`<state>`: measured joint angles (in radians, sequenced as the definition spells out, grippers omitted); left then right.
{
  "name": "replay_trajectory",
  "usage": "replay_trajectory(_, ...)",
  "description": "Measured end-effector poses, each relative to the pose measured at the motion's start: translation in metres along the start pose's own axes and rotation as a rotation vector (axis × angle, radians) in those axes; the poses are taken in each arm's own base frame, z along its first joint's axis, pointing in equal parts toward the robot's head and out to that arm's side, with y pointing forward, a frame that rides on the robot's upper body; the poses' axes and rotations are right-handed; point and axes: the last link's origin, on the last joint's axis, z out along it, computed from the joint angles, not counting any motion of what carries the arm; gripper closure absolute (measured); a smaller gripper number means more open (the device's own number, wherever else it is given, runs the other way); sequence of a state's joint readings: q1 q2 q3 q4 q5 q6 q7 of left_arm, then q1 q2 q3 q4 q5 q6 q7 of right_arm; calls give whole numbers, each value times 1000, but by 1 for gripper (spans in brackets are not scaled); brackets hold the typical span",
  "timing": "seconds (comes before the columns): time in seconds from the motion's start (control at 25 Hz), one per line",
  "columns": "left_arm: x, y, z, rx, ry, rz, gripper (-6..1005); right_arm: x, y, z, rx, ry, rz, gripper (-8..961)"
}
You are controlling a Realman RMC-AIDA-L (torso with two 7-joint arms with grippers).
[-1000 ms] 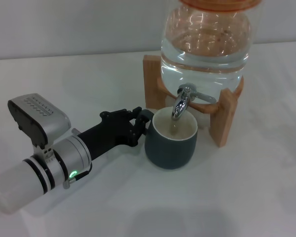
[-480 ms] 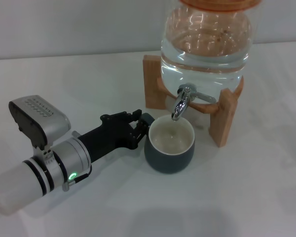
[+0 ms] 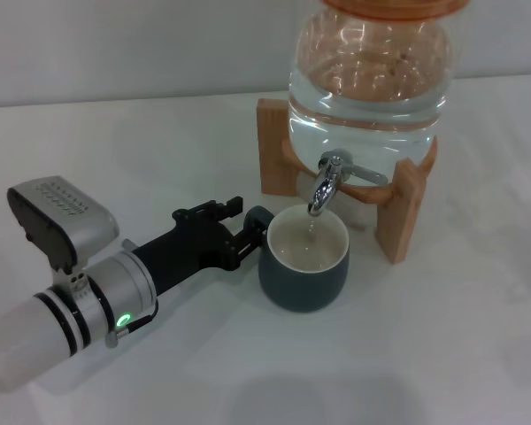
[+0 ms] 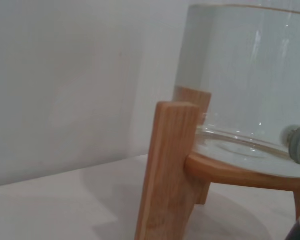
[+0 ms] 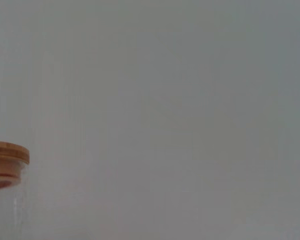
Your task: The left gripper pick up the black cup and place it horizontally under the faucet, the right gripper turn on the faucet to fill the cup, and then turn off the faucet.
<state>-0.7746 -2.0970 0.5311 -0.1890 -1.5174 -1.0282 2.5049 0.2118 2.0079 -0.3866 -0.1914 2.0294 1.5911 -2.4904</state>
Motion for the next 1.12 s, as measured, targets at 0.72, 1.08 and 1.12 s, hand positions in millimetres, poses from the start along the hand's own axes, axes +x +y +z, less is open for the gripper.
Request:
replay_trajectory(0.72, -14, -3, -17, -4, -23, -7, 378, 0, 0, -5, 2, -1, 7, 127)
replay_trajectory(1.08, -19, -11, -46, 14, 54, 1, 381, -1, 1, -6, -2, -5, 9, 128)
replay_trajectory(1.12, -19, -13, -51, 18, 66, -4, 381, -1, 1, -6, -3, -4, 10, 128)
